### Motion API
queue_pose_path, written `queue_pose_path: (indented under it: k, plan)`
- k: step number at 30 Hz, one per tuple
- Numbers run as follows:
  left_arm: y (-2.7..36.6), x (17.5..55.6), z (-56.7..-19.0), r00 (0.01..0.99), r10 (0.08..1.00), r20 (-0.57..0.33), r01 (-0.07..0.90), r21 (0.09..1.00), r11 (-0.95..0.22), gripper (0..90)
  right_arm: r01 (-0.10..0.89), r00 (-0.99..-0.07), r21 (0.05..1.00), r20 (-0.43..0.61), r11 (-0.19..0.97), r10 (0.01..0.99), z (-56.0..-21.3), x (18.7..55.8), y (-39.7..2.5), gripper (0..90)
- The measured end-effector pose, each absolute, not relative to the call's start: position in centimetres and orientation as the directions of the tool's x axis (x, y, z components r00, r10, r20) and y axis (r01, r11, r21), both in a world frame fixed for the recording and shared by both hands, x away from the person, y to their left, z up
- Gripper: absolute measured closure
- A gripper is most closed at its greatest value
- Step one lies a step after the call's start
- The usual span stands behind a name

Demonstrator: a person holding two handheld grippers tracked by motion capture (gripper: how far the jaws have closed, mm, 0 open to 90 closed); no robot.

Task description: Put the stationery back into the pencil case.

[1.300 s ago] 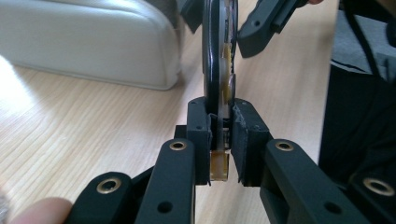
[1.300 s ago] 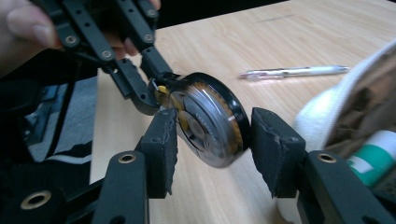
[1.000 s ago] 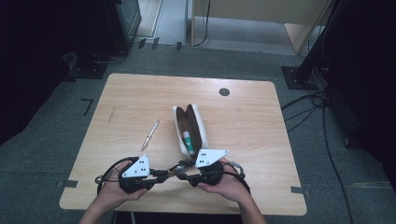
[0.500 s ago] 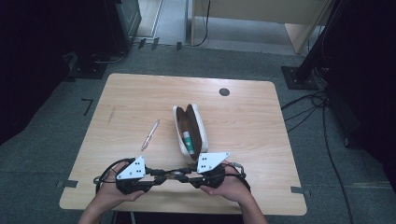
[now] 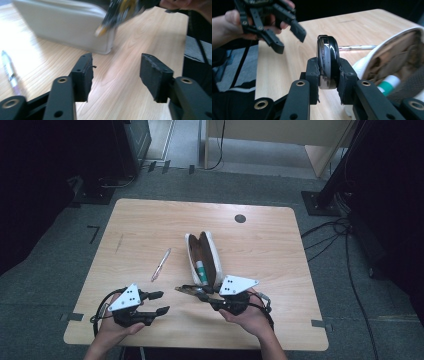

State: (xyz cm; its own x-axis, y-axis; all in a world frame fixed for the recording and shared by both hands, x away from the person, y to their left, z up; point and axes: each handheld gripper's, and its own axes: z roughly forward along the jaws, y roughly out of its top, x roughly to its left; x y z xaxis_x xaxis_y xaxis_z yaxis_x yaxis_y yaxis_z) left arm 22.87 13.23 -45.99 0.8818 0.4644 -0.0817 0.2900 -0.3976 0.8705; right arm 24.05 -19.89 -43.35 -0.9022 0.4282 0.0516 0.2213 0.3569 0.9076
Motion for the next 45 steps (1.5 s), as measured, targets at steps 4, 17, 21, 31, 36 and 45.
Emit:
queue_pose_path:
  k: [4, 17, 21, 31, 36, 45]
  plan:
    - [14.3, 22.9, -46.6, 0.85, 0.522, -0.074, 0.317, 0.862, -0.395, 33.0, 0.228, -0.87, 0.922, 0.049, 0.312, 0.491, -42.6, 23.8, -20.2, 73.8]
    - [15.8, 24.5, -48.4, 0.698, 0.709, -0.103, 0.456, 0.827, -0.328, 36.0, 0.261, -0.676, 0.947, 0.042, 0.186, 0.736, -41.3, 24.1, -20.1, 73.8]
    - [16.0, 24.7, -48.7, 0.683, 0.723, -0.1, 0.471, 0.817, -0.332, 36.4, 0.296, -0.621, 0.936, 0.035, 0.193, 0.783, -41.8, 24.5, -19.6, 73.7]
    - [16.2, 24.8, -49.1, 0.675, 0.732, -0.096, 0.481, 0.809, -0.338, 37.5, 0.357, -0.502, 0.902, -0.035, 0.244, 0.864, -42.8, 24.9, -17.6, 73.7]
    - [16.1, 24.7, -49.2, 0.682, 0.726, -0.092, 0.48, 0.805, -0.349, 38.4, 0.382, -0.47, 0.884, -0.064, 0.268, 0.88, -43.3, 25.3, -16.5, 73.7]
    - [16.2, 24.7, -49.2, 0.683, 0.725, -0.091, 0.48, 0.803, -0.352, 39.1, 0.419, -0.477, 0.863, -0.054, 0.281, 0.877, -44.0, 25.8, -15.8, 73.6]
